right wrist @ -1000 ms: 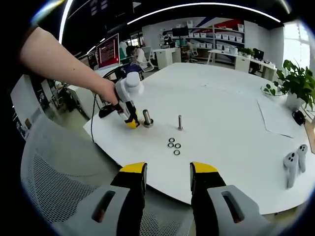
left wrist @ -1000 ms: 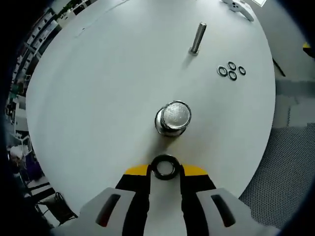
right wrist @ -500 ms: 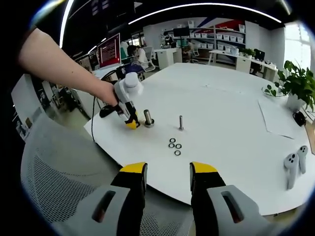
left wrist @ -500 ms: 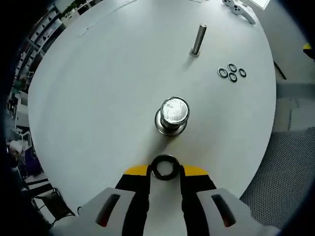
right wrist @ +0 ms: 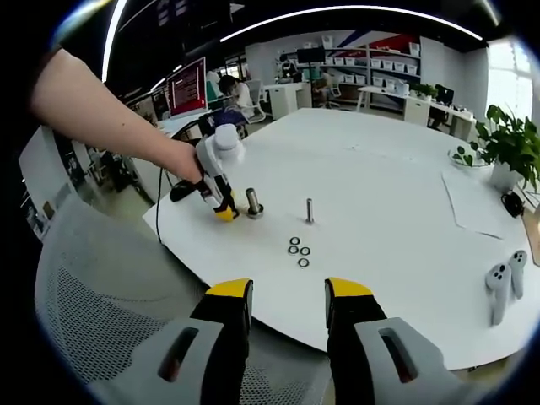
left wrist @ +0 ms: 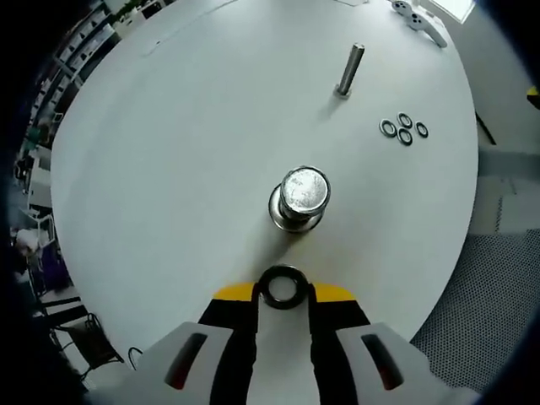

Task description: Place the washer onto the threaded stud by aligning its center hole with the stud, sliding it down to the base, and recovering from edge contact or off-axis alignment until the washer reaches the visible bottom stop.

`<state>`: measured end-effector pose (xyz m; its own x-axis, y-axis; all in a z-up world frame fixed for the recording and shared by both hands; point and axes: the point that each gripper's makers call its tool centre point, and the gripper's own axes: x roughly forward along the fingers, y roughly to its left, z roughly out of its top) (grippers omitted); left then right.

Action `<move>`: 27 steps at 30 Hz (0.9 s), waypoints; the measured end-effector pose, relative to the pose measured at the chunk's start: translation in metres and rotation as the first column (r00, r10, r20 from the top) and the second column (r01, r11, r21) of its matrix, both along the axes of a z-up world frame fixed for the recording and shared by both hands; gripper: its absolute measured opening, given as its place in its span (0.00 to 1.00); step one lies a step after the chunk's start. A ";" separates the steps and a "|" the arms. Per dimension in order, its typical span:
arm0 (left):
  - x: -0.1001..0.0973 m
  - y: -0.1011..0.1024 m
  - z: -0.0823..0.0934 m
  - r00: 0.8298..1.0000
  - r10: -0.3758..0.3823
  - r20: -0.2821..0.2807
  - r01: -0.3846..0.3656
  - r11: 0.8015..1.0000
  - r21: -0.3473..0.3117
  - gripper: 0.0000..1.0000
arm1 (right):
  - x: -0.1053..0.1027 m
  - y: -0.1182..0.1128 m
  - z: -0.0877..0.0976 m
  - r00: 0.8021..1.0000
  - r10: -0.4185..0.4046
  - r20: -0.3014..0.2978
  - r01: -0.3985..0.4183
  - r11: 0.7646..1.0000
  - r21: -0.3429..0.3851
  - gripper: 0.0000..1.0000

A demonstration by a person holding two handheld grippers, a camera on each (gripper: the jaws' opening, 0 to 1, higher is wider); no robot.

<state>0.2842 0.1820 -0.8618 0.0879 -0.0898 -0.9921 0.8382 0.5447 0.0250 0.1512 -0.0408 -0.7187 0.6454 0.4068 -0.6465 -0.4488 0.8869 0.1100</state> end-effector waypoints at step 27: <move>0.017 0.002 0.021 0.998 -0.056 0.035 0.058 0.997 -0.059 0.19 | 0.000 0.001 -0.001 1.000 0.008 -0.004 -0.008 1.000 -0.003 0.36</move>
